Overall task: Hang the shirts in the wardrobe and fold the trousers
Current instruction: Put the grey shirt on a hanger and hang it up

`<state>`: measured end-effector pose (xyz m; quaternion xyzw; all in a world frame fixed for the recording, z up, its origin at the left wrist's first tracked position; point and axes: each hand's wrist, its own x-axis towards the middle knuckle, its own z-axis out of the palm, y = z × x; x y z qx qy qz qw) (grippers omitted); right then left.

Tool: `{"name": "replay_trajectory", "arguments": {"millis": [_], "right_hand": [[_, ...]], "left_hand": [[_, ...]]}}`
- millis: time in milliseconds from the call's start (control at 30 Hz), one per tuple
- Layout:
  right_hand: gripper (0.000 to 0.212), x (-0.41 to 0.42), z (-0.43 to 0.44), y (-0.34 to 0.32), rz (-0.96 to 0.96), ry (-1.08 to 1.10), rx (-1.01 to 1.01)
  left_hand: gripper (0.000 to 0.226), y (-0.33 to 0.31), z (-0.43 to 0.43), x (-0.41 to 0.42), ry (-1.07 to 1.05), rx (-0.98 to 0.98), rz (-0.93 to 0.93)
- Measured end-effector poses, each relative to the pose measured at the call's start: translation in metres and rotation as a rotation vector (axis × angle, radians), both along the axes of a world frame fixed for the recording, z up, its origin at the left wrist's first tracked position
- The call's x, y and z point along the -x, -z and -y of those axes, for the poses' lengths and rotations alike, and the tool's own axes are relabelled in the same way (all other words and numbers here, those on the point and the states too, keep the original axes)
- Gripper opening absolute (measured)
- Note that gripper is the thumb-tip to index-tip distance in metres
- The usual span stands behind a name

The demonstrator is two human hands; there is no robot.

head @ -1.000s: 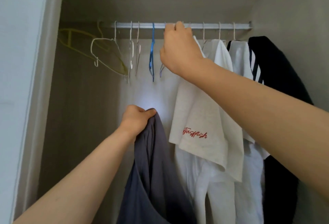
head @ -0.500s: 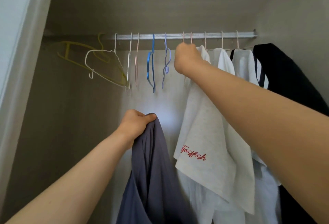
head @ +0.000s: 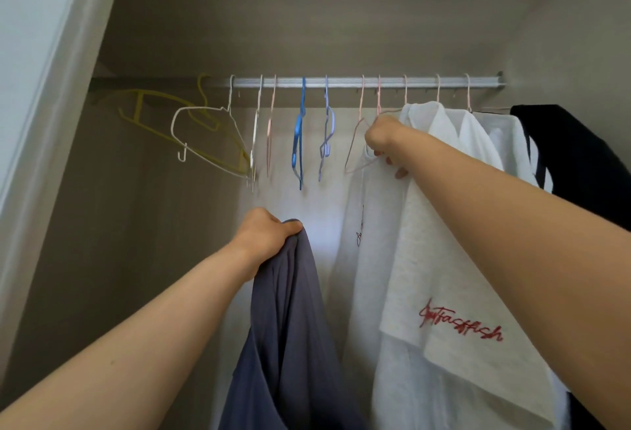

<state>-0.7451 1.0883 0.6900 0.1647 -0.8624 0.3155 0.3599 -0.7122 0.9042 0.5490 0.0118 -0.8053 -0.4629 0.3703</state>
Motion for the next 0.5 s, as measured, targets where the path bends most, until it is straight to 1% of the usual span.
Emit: {"name": "replay_trajectory", "arguments": {"millis": [100, 167, 233, 267, 367, 500], "right_hand": [[0.020, 0.012, 0.004, -0.003, -0.012, -0.109, 0.168], [0.027, 0.016, 0.007, -0.006, -0.022, -0.136, 0.227], [0.036, 0.017, 0.008, -0.011, -0.029, -0.137, 0.224], [0.037, 0.018, 0.008, -0.013, -0.028, -0.120, 0.214], [0.037, 0.014, 0.009, -0.012, -0.080, -0.071, 0.176], [0.036, -0.003, 0.007, 0.013, -0.130, -0.148, 0.239]], "left_hand": [[0.049, -0.004, -0.001, 0.003, -0.007, 0.020, 0.005], [0.050, -0.005, -0.001, 0.004, -0.008, 0.027, 0.013], [0.050, -0.004, -0.001, 0.007, -0.002, 0.034, 0.020], [0.050, -0.003, -0.002, 0.008, -0.002, 0.038, 0.018], [0.050, 0.002, -0.002, 0.013, -0.001, 0.054, 0.013], [0.042, 0.013, -0.005, 0.014, 0.010, 0.073, 0.025]]}}
